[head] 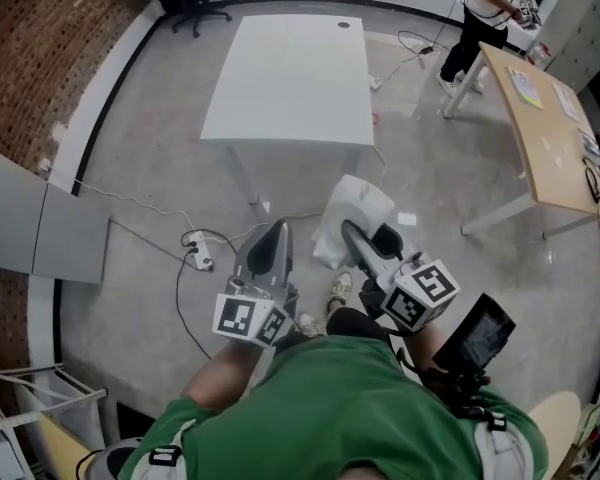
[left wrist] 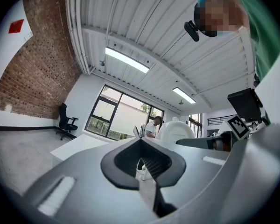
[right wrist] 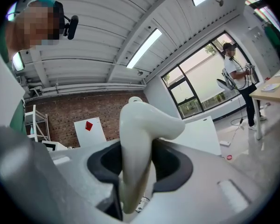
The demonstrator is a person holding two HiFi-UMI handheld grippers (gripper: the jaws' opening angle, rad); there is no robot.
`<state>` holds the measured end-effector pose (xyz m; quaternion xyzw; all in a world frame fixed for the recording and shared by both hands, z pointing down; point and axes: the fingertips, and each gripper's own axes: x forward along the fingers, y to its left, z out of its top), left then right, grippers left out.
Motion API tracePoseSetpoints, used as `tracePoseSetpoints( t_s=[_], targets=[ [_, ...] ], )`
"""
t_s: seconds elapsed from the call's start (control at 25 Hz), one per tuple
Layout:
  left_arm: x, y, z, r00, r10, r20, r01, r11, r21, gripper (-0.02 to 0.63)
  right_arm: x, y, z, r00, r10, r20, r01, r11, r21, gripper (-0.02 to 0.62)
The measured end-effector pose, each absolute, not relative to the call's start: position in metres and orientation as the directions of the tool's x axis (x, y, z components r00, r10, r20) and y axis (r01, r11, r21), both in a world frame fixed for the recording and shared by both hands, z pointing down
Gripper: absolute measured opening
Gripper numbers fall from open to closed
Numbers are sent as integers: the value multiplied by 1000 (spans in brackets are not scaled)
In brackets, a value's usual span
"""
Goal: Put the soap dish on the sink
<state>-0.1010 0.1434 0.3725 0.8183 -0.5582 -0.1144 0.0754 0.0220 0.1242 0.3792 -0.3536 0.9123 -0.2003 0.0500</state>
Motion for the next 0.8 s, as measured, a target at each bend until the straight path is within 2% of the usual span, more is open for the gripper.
tracePoseSetpoints(
  t_s=[0.4,0.8],
  targets=[
    [-114,79,364,338,-935,-106,-910,-353,217,6,9,53,373,-763,-646,9,-595,696,-402,150],
    [-97,-2,354,285,-949,-133,-931,-307,196,6,32,-30,371,-786,-618,-15,-563,726,-394,150]
  ],
)
